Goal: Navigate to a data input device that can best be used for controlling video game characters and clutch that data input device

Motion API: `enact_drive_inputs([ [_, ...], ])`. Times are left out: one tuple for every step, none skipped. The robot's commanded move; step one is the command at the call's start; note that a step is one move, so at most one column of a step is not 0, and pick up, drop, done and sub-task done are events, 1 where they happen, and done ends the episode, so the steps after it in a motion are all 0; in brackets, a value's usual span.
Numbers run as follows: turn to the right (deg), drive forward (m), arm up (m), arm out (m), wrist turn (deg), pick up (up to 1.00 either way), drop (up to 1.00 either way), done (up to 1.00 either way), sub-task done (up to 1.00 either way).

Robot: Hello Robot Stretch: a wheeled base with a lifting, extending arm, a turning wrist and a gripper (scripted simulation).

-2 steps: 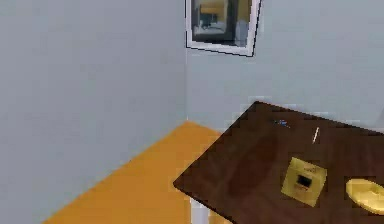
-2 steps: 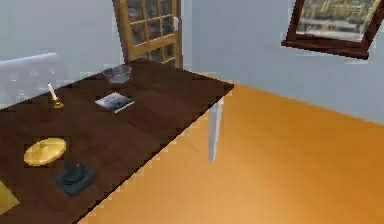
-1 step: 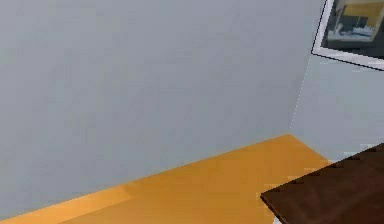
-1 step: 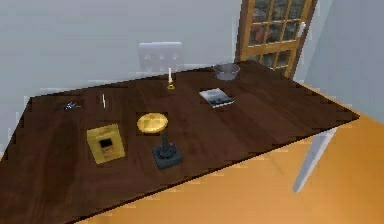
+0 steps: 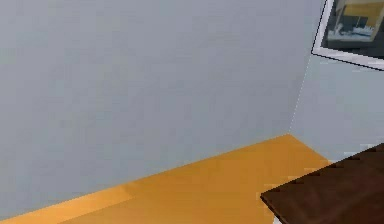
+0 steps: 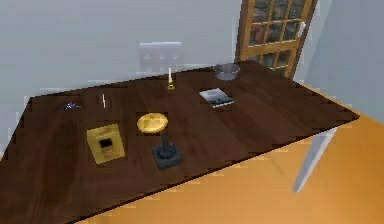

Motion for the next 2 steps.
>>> enact_drive_inputs([
  [0.0, 0.0, 0.38, 0.0, 0.0, 0.0, 0.0, 0.0, 0.0],
  [0.0, 0.0, 0.0, 0.26, 0.0, 0.0, 0.0, 0.0, 0.0],
])
